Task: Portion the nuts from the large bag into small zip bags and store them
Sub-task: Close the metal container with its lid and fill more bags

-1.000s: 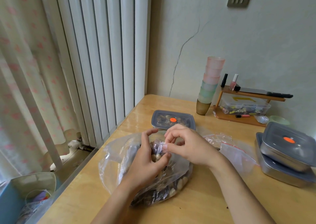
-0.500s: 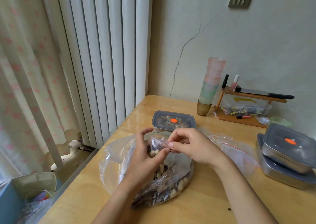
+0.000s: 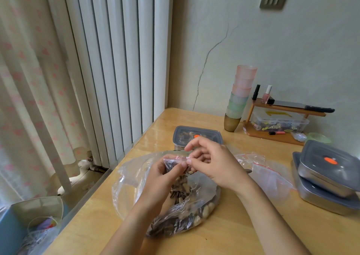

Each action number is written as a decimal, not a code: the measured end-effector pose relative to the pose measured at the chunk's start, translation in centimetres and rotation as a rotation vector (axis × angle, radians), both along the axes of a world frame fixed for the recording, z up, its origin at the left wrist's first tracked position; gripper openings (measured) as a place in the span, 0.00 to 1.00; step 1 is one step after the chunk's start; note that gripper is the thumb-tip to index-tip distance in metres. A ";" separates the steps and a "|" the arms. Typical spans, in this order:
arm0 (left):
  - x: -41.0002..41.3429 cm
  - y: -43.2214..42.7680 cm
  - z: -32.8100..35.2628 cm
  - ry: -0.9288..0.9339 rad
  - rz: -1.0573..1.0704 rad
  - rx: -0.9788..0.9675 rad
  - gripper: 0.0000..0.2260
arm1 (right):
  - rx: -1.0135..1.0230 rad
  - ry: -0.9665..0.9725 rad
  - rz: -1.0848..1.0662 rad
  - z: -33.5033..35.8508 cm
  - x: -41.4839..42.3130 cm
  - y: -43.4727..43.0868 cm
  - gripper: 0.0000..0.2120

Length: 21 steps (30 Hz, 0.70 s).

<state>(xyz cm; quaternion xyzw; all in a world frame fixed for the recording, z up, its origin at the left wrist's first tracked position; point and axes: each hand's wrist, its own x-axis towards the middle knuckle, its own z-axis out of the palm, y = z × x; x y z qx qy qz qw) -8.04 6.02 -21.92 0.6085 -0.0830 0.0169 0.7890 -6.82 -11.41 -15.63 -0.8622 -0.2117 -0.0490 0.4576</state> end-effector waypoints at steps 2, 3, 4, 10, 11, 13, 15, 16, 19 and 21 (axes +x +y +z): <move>0.1 0.0 0.0 0.010 0.014 -0.008 0.07 | 0.043 0.067 -0.002 -0.1 0.0 0.0 0.11; 0.2 0.1 -0.1 0.015 0.027 -0.017 0.07 | 0.061 0.116 -0.006 -0.1 0.1 -0.1 0.10; 0.4 0.1 -0.2 0.024 0.042 -0.024 0.06 | 0.072 0.160 -0.014 -0.2 0.2 -0.2 0.09; 0.6 0.2 -0.5 0.040 0.071 -0.024 0.07 | 0.153 0.259 0.012 -0.3 0.2 -0.5 0.05; 0.7 0.1 -0.5 0.040 0.070 -0.024 0.07 | 0.165 0.264 0.015 -0.3 0.2 -0.5 0.05; 0.7 0.1 -0.5 0.043 0.066 -0.026 0.05 | 0.172 0.265 0.007 -0.4 0.3 -0.5 0.05; 0.8 0.2 -0.7 0.046 0.065 -0.022 0.04 | 0.173 0.261 -0.005 -0.5 0.4 -0.4 0.04; 0.7 0.2 -0.7 0.047 0.062 -0.023 0.05 | 0.174 0.259 -0.008 -0.6 0.4 -0.4 0.04; 0.7 0.1 -0.6 0.059 0.041 -0.042 0.05 | 0.174 0.251 -0.014 -0.7 0.6 -0.4 0.04; 0.7 0.1 -0.6 0.061 0.033 -0.041 0.03 | 0.170 0.240 -0.017 -0.8 0.6 -0.4 0.04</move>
